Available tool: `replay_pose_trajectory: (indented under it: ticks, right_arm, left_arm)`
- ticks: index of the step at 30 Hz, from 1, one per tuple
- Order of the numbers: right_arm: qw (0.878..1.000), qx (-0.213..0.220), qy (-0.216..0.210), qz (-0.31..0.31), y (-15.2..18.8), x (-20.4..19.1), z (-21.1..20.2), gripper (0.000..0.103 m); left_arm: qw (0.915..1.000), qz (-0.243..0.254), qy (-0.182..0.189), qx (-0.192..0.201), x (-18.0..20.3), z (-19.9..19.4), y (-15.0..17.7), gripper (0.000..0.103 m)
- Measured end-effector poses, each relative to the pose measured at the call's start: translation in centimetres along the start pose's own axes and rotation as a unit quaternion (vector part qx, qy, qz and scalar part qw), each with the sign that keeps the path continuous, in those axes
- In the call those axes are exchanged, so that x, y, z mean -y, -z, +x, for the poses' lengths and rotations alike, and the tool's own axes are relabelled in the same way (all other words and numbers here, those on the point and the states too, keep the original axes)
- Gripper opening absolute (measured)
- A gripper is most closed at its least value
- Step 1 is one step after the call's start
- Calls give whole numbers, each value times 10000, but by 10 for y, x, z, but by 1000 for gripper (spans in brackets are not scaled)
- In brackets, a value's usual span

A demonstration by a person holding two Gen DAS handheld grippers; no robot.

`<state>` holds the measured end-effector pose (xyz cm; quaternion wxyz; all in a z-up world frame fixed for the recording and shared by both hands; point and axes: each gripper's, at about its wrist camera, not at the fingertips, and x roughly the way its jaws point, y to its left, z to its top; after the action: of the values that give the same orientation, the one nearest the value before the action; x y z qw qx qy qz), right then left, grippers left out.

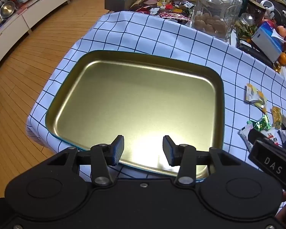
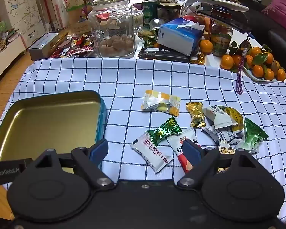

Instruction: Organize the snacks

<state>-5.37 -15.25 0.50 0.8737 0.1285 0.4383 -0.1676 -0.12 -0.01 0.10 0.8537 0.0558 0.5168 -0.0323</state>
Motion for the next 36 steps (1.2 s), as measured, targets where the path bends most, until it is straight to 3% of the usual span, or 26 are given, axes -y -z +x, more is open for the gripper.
replay_pose_trajectory:
  ticks: [3,13,29,36]
  right_arm:
    - [10000,54,-37,-3,-1,2,-1,89]
    - [9998,-24,-168,-88,0,-3,0,89]
    - [9997,-25,-257,2,2,-4,0,89]
    - [9996,-161,-182,-118,4,-6,3,89]
  left_arm:
    - [9998,71,-172,107,6,0,1,52]
    - [9996,88,-241,121,-1,-2,0,52]
    - [9934,959,-310,541,21,-11,9,52]
    - [9917,1019,-378,688,26,-14,9,52]
